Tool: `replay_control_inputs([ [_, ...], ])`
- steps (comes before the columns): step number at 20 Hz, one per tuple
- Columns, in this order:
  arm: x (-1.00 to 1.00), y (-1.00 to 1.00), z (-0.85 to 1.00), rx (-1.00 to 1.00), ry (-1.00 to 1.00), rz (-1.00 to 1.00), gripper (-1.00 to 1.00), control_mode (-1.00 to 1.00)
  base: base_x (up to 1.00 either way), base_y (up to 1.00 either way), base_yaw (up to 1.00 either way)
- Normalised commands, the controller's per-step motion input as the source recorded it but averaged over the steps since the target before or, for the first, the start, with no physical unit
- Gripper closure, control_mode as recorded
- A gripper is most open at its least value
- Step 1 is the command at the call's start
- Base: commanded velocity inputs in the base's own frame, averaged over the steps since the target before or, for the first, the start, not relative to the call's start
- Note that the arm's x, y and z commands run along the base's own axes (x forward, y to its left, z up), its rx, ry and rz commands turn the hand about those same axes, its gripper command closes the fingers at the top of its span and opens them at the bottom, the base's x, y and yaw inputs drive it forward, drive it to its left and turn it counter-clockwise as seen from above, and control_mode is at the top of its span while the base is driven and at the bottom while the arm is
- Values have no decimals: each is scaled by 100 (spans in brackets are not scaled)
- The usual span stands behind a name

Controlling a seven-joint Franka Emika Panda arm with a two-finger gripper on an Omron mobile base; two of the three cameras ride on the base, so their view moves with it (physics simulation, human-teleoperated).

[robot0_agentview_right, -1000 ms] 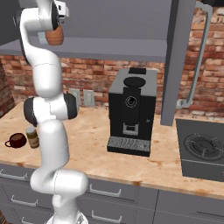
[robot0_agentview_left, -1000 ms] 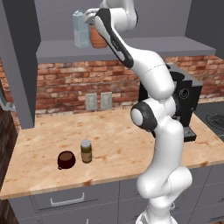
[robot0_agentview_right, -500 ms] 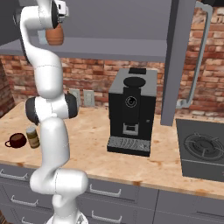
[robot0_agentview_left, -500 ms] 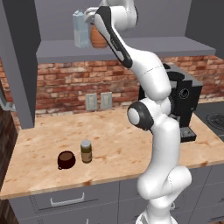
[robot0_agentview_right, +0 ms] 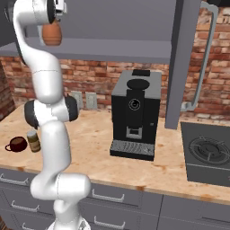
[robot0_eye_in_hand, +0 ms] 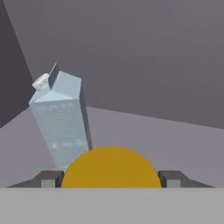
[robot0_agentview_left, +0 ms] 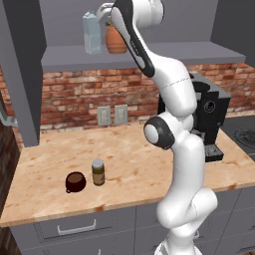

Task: Pick the cinnamon and honey bottle from the cabinet and place them next to the mug.

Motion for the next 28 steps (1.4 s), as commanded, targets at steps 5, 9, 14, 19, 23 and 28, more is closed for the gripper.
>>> replay_control_inputs([
  [5, -63, -12, -8, 3, -4, 0, 100, -100, 0, 0, 0],
  [9, -89, -9, -47, 2, -24, 0, 100, -100, 0, 0, 0],
  [14, -100, -7, -48, 3, -25, 0, 100, -100, 0, 0, 0],
  [19, -98, -16, -57, 4, -22, 0, 100, -100, 0, 0, 0],
  [23, -99, -20, -75, 7, -28, 0, 100, -100, 0, 0, 0],
  [28, -85, -18, -66, 11, -31, 0, 100, -100, 0, 0, 0],
])
